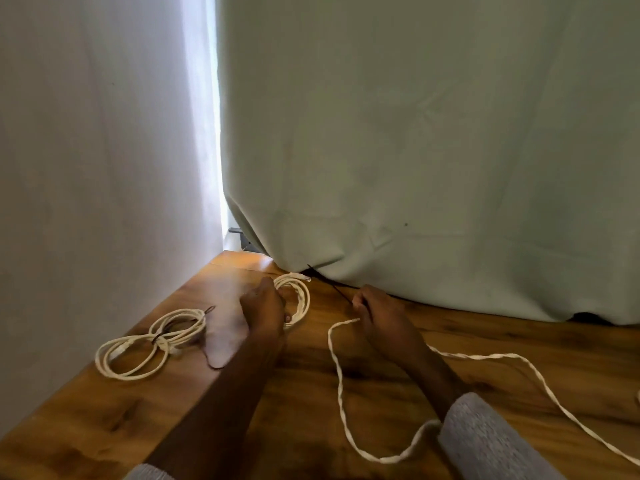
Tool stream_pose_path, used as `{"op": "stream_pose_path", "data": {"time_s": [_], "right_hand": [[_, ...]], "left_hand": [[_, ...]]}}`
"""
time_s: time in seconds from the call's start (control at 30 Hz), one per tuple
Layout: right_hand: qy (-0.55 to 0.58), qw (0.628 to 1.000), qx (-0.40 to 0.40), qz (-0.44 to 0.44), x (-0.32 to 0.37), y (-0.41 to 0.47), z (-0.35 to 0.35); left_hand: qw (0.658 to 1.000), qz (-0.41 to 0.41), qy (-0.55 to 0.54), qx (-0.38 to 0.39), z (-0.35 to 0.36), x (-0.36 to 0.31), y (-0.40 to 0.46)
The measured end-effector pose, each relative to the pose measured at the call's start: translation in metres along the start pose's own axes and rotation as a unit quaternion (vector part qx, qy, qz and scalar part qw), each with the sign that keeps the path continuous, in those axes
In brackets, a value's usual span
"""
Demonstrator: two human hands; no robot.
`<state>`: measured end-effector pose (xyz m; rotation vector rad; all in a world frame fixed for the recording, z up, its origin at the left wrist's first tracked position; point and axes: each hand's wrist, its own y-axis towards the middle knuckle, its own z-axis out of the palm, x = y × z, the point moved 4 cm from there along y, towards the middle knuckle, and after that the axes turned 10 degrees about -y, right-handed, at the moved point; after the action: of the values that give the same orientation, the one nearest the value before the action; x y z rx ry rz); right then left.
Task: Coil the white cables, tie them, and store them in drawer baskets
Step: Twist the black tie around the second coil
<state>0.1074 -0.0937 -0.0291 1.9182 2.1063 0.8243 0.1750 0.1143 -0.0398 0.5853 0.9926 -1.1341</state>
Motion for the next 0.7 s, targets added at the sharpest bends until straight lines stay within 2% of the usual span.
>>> {"op": "stream_pose_path", "data": {"time_s": [0.1, 0.2, 0.47, 0.7], "right_hand": [[-0.030, 0.999, -0.018, 0.031, -0.020, -0.017, 0.003], [-0.082, 0.996, -0.040, 0.023, -0.029, -0.019, 0.001], [-0.108, 0.986, -0.100, -0.073, -0.019, -0.014, 0.005], [-0.160, 0.978, -0.116, -0.064, -0.020, -0.014, 0.010]], "left_hand": [[1.000, -0.028, 0.003, 0.009, 0.024, 0.024, 0.000], [0.998, -0.062, 0.009, 0.026, 0.037, 0.044, 0.004], [0.996, -0.055, 0.037, 0.061, 0.054, 0.053, 0.017], [0.997, -0.055, 0.002, 0.055, 0.058, 0.060, 0.021]]}}
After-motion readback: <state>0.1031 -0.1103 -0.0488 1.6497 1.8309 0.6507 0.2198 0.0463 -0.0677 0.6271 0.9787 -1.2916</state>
